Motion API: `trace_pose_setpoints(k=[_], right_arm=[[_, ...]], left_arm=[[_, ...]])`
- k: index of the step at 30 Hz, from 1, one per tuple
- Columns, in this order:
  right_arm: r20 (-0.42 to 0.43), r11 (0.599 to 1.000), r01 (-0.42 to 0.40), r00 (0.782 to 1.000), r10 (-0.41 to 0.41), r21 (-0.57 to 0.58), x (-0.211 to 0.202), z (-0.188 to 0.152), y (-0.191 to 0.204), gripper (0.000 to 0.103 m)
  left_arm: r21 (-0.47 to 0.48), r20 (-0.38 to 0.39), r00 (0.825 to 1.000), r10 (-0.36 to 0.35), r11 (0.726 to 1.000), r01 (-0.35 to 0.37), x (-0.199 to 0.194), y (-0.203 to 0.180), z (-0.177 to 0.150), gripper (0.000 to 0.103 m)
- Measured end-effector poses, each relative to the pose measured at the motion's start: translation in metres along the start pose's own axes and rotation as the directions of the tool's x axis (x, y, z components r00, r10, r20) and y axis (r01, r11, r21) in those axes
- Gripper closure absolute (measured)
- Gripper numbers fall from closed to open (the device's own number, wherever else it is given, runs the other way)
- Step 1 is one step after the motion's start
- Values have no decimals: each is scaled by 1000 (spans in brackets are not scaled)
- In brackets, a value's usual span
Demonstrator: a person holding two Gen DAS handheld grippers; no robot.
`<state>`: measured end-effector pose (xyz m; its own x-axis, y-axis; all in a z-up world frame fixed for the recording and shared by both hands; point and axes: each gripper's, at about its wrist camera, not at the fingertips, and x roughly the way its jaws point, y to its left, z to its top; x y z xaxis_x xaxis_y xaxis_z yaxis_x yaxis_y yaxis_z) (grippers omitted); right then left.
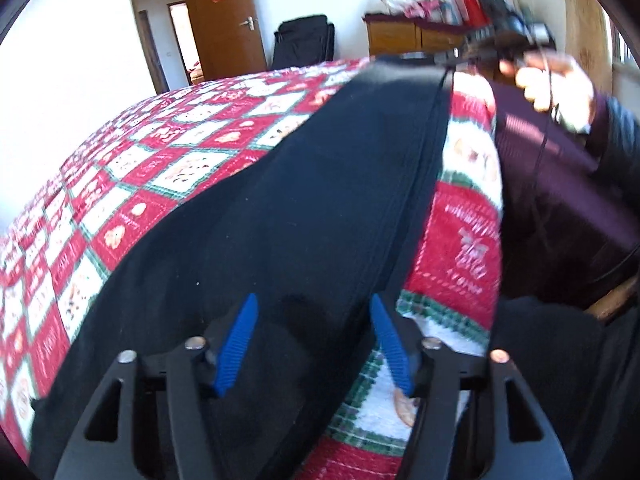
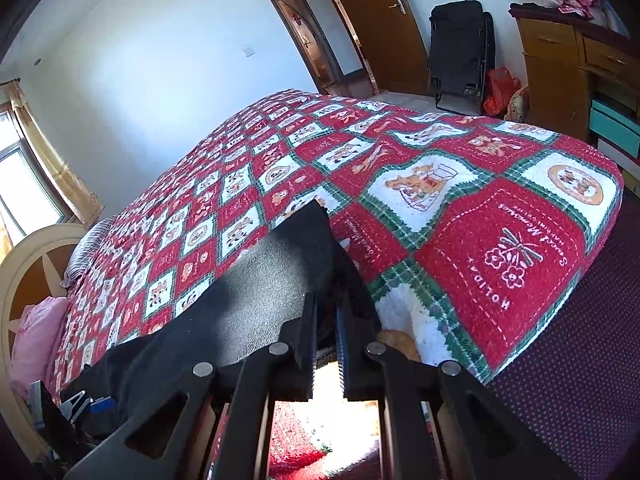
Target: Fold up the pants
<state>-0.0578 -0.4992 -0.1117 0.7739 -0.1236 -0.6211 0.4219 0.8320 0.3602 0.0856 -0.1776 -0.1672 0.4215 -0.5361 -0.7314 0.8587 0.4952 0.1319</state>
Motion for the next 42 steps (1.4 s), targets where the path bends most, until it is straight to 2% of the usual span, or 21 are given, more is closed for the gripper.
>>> trace_pose_setpoints(k=[2, 4, 5, 6, 8, 11, 16, 23, 28, 31, 32, 33, 34, 36, 38, 39, 42], right_arm=[[1, 1000, 1, 1000, -1, -6, 1, -1, 0, 94], [4, 1000, 4, 1000, -4, -13, 1, -1, 1, 94], [7, 1000, 6, 1000, -6, -18, 1, -1, 2, 94], [13, 1000, 12, 1000, -12, -23, 0, -1, 2, 94], [28, 999, 20, 999, -19, -28, -2, 0, 5, 95], [49, 1000, 10, 999, -9, -26, -6, 2, 8, 95], [79, 999, 0, 997, 4, -47, -20, 6, 15, 96], [71, 999, -1, 997, 4, -46, -27, 0, 10, 96], [34, 1000, 10, 999, -9, -17, -12, -5, -7, 95], [34, 1000, -17, 999, 16, 21, -13, -5, -15, 93], [38, 1000, -2, 999, 1, 21, -16, -3, -14, 90], [59, 999, 36, 998, -37, 12, -21, -1, -12, 79], [100, 995, 100, 990, -99, -5, -30, 2, -8, 66], [153, 991, 133, 980, -129, -12, -41, 8, -4, 57], [184, 995, 102, 978, -96, -23, -46, 17, 4, 57], [183, 996, 80, 981, -71, -41, -45, 21, 11, 57], [126, 994, -33, 991, 46, -100, -30, 27, 33, 57]], left_arm=[[40, -21, 999, 32, 999, -32, 6, -5, 0, 47], [75, -24, 999, 45, 996, -44, 7, -10, 0, 56], [76, -28, 999, 39, 996, -37, 7, -11, 0, 71], [71, -29, 999, 29, 997, -27, 5, -11, 1, 92], [66, -29, 999, 41, 997, -39, 1, -9, 2, 94], [29, -24, 1000, 4, 1000, -4, -6, 0, 3, 95], [-93, 23, 995, -96, 991, 98, -21, 17, 5, 96], [-104, 22, 989, -144, 984, 145, -17, 4, -6, 96], [-123, -2, 988, -157, 980, 155, -7, 5, -11, 97], [-123, -6, 987, -162, 979, 160, -8, 2, -13, 90], [-125, -2, 987, -159, 980, 157, -9, 2, -13, 80], [-138, 4, 986, -170, 976, 168, -12, 3, -14, 68], [-145, 13, 985, -170, 975, 171, -14, 4, -15, 63], [-156, 50, 986, -160, 974, 166, -22, 7, -15, 48], [-167, 78, 982, -172, 969, 183, -27, 9, -16, 41], [-171, 76, 982, -171, 968, 182, -26, 10, -16, 41], [-196, 35, 982, -186, 962, 189, -15, 12, -21, 41]])
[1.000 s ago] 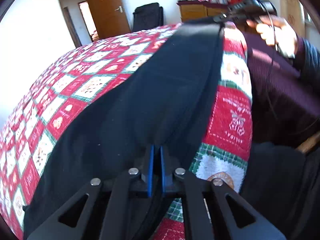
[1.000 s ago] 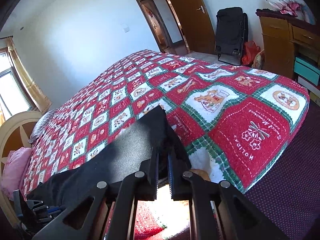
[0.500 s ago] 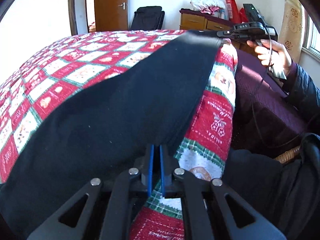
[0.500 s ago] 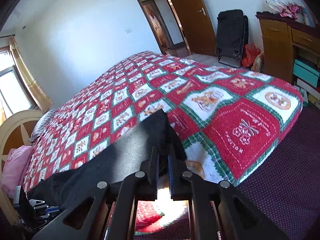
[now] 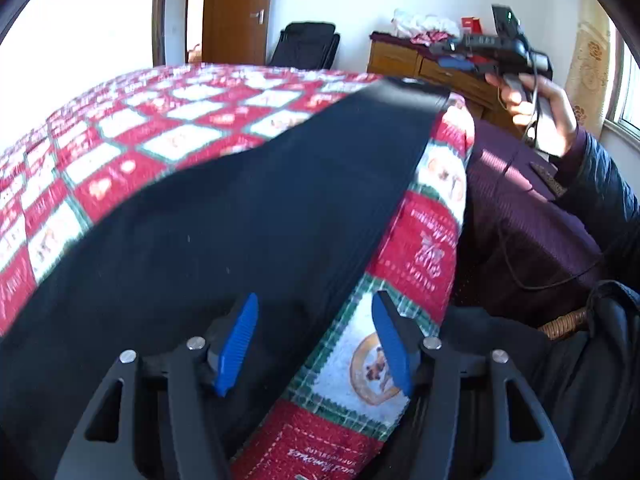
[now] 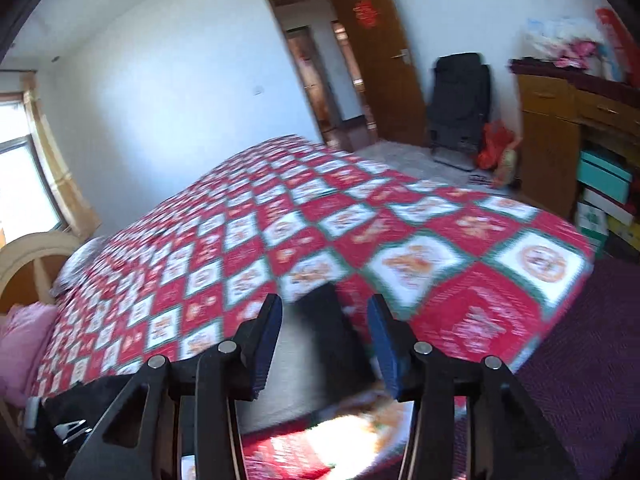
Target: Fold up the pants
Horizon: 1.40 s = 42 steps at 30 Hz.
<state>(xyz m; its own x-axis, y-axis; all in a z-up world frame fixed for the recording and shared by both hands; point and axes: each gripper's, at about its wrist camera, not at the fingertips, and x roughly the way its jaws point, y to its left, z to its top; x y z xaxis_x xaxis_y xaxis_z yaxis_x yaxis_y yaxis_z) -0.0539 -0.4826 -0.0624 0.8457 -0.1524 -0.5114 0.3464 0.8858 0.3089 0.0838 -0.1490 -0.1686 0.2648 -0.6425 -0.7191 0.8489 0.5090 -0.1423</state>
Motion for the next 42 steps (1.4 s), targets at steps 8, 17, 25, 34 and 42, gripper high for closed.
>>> trace_pose_setpoints(k=[8, 17, 25, 34, 42], right_arm=[[-225, 994, 82, 970, -97, -75, 60, -28, 21, 56], [-233, 979, -137, 967, 99, -151, 71, -14, 114, 56], [-507, 870, -464, 797, 329, -165, 160, -63, 280, 57], [-699, 774, -622, 606, 381, -117, 213, -142, 423, 57], [-777, 788, -615, 505, 377, -17, 249, -172, 473, 58]], left_arm=[[-32, 17, 999, 28, 999, -27, -10, 4, -9, 40], [-205, 106, 950, 293, 941, -268, -82, 68, -47, 28], [-323, 51, 911, 409, 870, -373, -110, 106, -103, 28], [-303, 52, 896, 442, 861, -407, -100, 104, -117, 14], [-322, 89, 916, 392, 881, -346, -105, 108, -127, 13]])
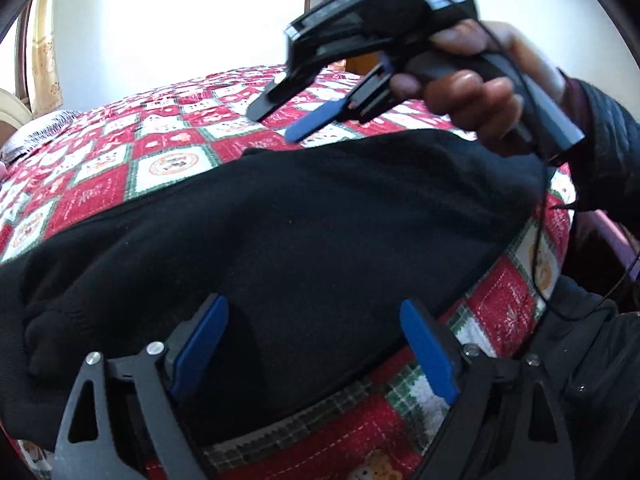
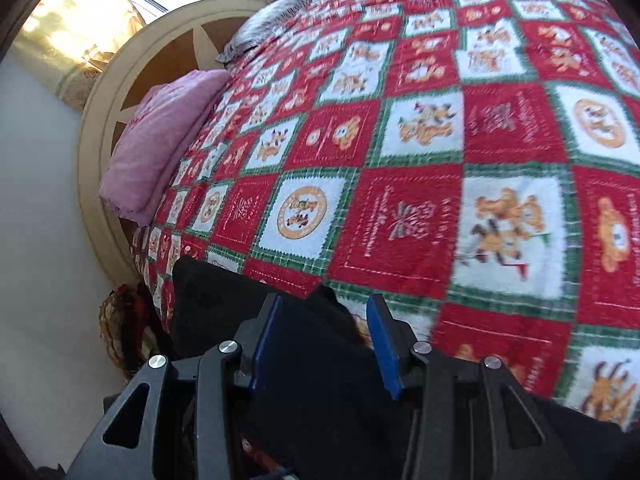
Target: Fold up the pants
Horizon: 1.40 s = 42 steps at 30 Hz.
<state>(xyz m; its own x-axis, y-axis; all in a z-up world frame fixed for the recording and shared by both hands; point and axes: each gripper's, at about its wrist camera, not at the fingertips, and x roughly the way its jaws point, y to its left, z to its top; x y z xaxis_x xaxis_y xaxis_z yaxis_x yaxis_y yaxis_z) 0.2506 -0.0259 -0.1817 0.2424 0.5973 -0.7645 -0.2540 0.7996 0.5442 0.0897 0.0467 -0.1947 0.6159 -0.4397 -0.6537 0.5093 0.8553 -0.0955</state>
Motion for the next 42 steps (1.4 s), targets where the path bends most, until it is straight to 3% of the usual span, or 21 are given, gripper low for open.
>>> trace_pose_setpoints(k=[2, 5, 9, 13, 16, 22, 25, 28, 29, 31, 33, 35, 38, 42], right_arm=[[-32, 1000, -6, 999, 6, 24, 12, 1, -2, 66], [-57, 996, -18, 998, 24, 92, 28, 2, -14, 68], [-37, 983, -98, 994, 105, 158, 25, 0, -21, 97], [48, 991, -118, 992, 115, 57, -1, -6, 9, 98], [118, 996, -82, 989, 85, -28, -20, -7, 32, 99], [116, 997, 73, 991, -73, 0, 12, 4, 7, 99], [89, 997, 80, 993, -80, 8, 29, 2, -8, 99], [99, 999, 37, 995, -33, -34, 21, -1, -7, 96], [101, 998, 39, 994, -35, -44, 16, -3, -6, 94], [118, 995, 70, 991, -62, -69, 2, -10, -3, 70], [136, 994, 57, 990, -44, -90, -16, -21, -1, 66], [160, 991, 54, 987, -33, -126, -33, -39, 5, 66], [157, 965, 136, 982, -102, -226, -40, -71, 27, 66], [82, 948, 129, 991, -110, -290, -27, -112, 42, 66]], left_arm=[[-11, 8, 1000, -12, 1000, 12, 0, 2, 0, 13], [-4, 14, 1000, -19, 1000, 19, 0, 2, -1, 13], [-7, 21, 999, -25, 1000, 25, -1, 3, -2, 13], [-27, 33, 999, -35, 999, 36, -2, 7, -1, 12], [-55, 54, 998, -41, 998, 44, -7, 8, -1, 12], [-9, 47, 999, -11, 1000, 12, -3, 0, -3, 12], [-4, 44, 999, -4, 1000, 5, -5, -1, -2, 12], [-22, 40, 999, -6, 1000, 7, -11, 2, 3, 12], [-23, 45, 999, 4, 1000, -3, -15, 5, 6, 12], [-26, 67, 997, 44, 999, -42, -27, 17, 9, 12], [-46, 88, 992, 88, 995, -84, -40, 33, 9, 12], [-91, 108, 984, 141, 987, -131, -51, 54, 9, 9], [-193, 103, 965, 243, 956, -220, -61, 87, 3, 5], [-350, 68, 955, 287, 904, -247, -66, 128, -12, 5]])
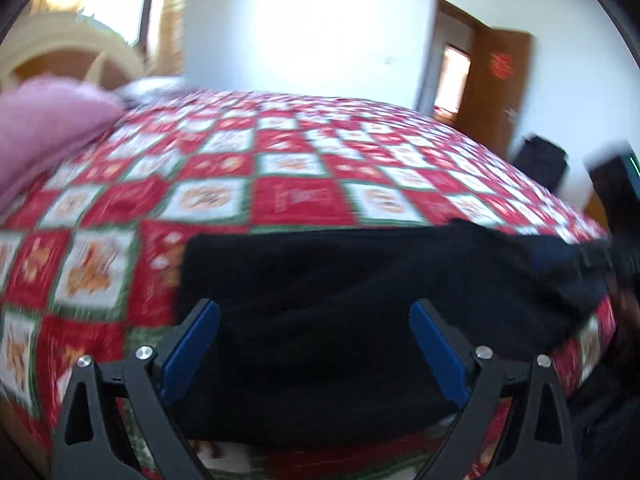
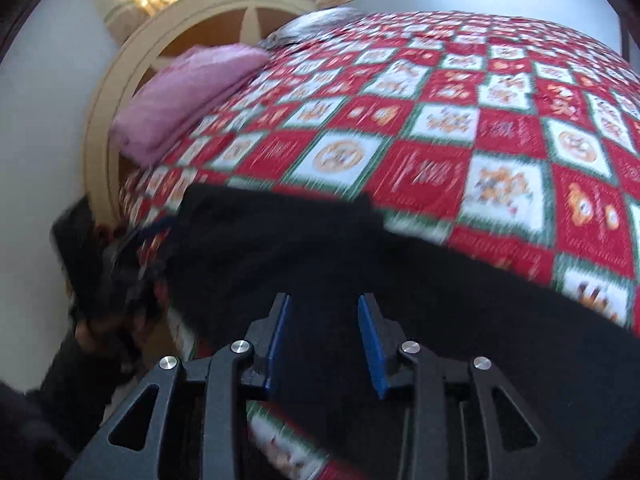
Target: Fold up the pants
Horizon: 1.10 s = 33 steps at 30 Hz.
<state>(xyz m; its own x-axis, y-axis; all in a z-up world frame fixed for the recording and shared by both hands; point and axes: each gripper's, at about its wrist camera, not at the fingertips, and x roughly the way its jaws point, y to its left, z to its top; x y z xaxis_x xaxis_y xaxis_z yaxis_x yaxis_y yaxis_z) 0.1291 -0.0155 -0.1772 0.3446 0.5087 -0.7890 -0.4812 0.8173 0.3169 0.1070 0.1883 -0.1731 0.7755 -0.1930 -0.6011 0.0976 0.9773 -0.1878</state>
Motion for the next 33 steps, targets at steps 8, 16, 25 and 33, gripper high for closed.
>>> trace_pose_setpoints(k=[8, 16, 25, 33], right_arm=[[-89, 999, 5, 996, -1, 42, 17, -50, 4, 66], [7, 998, -57, 998, 57, -12, -5, -36, 13, 66], [-75, 998, -20, 997, 16, -66, 15, -51, 25, 66], [55, 985, 174, 983, -173, -9, -36, -42, -14, 66]], left_arm=[[159, -40, 993, 112, 982, -104, 9, -15, -20, 0], [208, -42, 988, 147, 969, -135, 6, -8, -24, 0], [133, -72, 986, 153, 981, -143, 7, -2, -19, 0], [81, -131, 978, 162, 985, -152, 9, 3, -14, 0]])
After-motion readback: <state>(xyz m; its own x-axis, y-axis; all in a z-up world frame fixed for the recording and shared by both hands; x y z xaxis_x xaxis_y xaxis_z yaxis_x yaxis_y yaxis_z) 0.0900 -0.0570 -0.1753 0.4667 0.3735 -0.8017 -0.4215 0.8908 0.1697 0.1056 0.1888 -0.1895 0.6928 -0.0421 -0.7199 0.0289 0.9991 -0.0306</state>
